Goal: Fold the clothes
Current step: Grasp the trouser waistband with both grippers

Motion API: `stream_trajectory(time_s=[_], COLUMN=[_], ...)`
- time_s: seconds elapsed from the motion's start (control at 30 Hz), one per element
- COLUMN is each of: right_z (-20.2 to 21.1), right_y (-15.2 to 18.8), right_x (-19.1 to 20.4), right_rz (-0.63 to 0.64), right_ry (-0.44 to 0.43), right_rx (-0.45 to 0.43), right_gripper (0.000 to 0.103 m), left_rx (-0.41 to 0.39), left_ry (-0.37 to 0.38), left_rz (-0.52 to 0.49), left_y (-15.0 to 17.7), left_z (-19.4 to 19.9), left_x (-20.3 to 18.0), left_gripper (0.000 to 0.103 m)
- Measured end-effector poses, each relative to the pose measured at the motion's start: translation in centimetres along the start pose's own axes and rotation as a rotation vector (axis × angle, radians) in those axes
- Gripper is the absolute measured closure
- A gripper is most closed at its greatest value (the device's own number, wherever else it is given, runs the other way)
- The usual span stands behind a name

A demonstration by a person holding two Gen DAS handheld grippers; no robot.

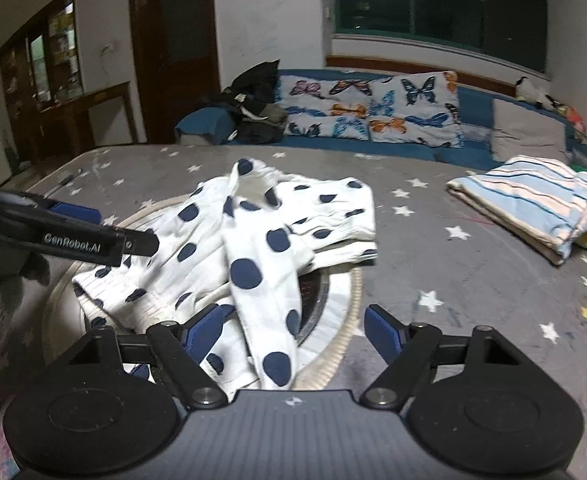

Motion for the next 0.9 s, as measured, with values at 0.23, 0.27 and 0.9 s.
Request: stream_trajectory(time_s=[0.23,0.27,0.9], right_z=[-1.8,-1.9,0.1], right_y=[0.7,0.7,0.5], right_x=[-0.4,-0.6,-1.5], right_rz=[-0.032,-0.038,-0.161], right_ry=[-0.016,-0.018,-0.101], right_rx=[0.045,0.05,0.048], right_gripper=[0.041,0.046,0.098], left_rx=[0.065,0.073,0.031], left_ry=[0.042,0.051,0.161], left_rz=[0.023,0.031,0.116], left_y=[1.6,1.8,2.0], left_z=[-1.5,-1.6,3.9], left_x=[1.1,1.2,2.0], left_gripper=[0.033,0.039,0.097])
Point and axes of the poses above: each gripper's, at about its wrist camera, not at the fingertips, and z roughly against the way its jaws point, x to its left, y to its underside, the point moved 9 cm from there along -z, roughly the way its jaws point, and after that the axes turned 4 degrees about -z, right-handed, at the moved point
